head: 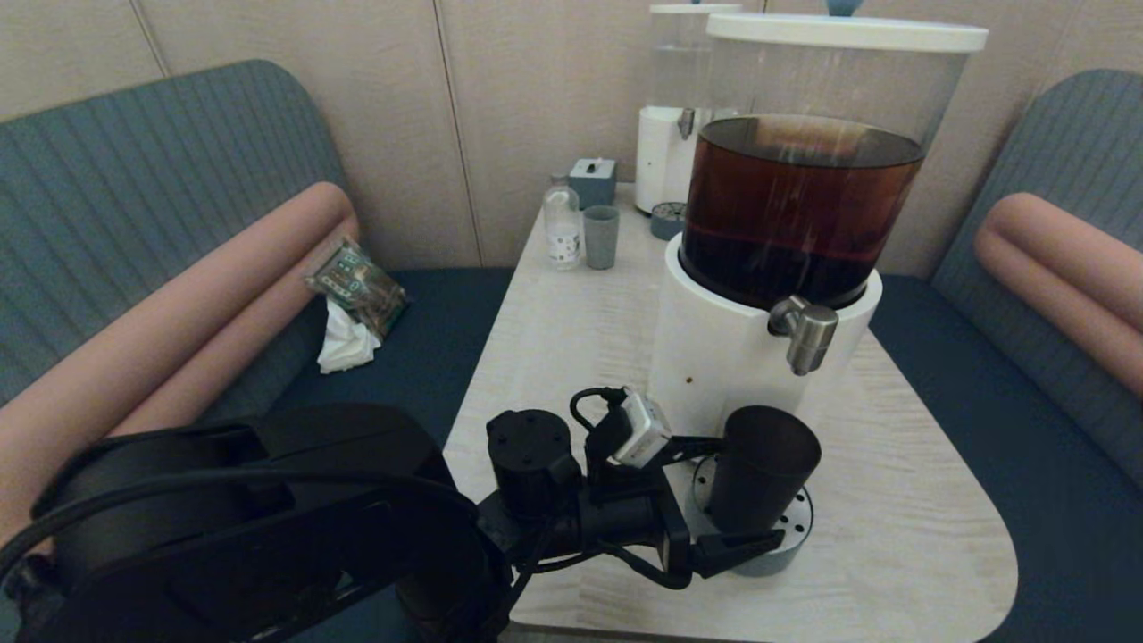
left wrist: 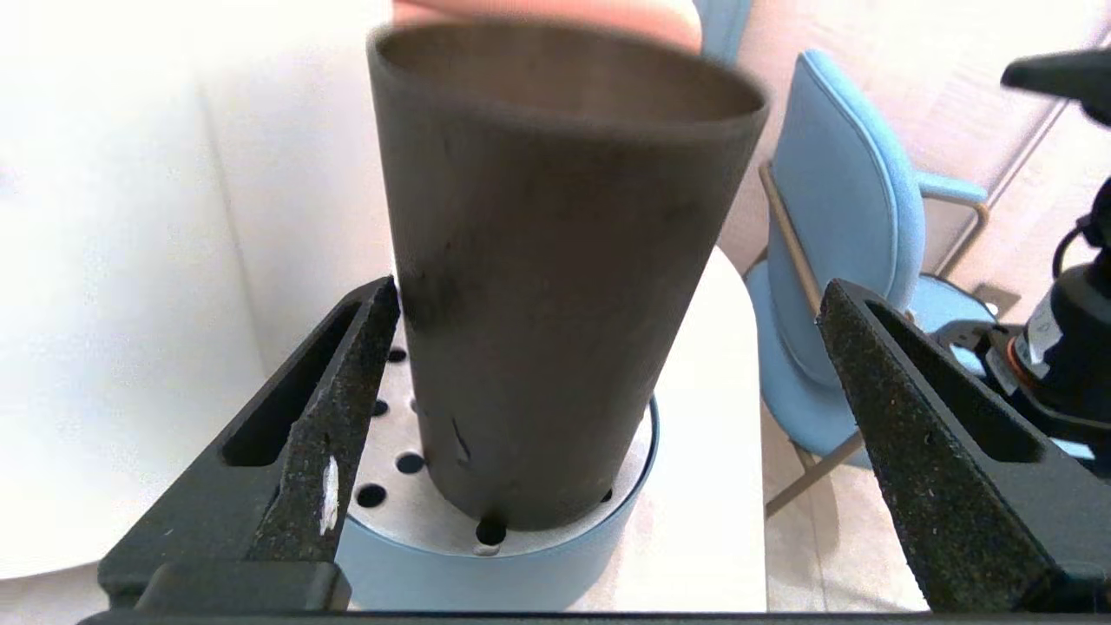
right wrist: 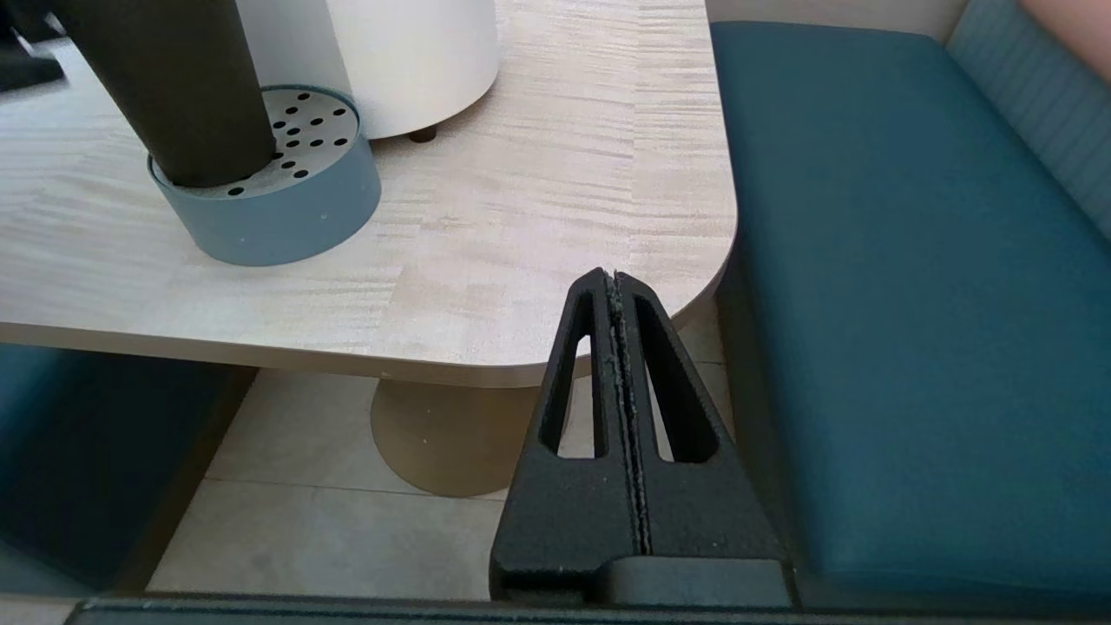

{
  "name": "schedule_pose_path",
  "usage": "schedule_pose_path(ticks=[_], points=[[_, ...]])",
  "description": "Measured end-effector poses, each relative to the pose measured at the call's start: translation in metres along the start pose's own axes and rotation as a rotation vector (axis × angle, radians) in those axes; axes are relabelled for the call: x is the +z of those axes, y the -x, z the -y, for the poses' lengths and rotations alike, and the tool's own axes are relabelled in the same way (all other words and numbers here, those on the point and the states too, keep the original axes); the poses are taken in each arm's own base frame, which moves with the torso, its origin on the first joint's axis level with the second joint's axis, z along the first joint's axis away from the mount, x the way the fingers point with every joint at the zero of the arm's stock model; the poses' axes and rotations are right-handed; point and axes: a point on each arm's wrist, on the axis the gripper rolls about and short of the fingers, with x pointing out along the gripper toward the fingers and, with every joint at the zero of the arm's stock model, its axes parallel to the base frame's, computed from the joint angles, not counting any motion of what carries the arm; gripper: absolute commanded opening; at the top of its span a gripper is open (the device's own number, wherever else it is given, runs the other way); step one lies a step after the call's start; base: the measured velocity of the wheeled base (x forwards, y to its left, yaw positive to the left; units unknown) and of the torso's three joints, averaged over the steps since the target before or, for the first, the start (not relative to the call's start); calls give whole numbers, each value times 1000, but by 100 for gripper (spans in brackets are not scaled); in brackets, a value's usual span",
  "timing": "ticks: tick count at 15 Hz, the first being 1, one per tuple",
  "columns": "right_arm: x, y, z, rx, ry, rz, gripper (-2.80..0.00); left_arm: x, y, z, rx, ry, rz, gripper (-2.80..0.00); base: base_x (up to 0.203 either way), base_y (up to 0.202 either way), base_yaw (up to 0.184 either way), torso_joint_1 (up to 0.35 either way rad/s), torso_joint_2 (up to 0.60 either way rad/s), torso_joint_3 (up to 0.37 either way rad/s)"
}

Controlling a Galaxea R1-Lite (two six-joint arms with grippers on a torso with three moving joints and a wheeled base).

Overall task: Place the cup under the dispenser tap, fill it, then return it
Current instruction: Place it under the water dispenser, then turn on the faucet

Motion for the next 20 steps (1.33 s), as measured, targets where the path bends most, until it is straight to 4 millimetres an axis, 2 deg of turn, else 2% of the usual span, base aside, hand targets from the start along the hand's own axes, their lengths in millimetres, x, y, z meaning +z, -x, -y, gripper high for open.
schedule_pose_path(ticks=[9, 18, 19, 20], points=[[0, 0, 0, 0, 0, 0, -280, 30, 18, 9, 75, -57, 30, 0, 0, 0, 0, 0, 0, 0], [0, 0, 0, 0, 0, 0, -280, 60, 52, 27, 99, -67, 40, 0, 0, 0, 0, 0, 0, 0], [0, 0, 0, 0, -1, 0, -280, 62, 55, 29, 99, -70, 41, -280, 0, 0, 0, 0, 0, 0], [0, 0, 0, 0, 0, 0, -280, 64, 57, 31, 99, -74, 43, -280, 0, 0, 0, 0, 0, 0]])
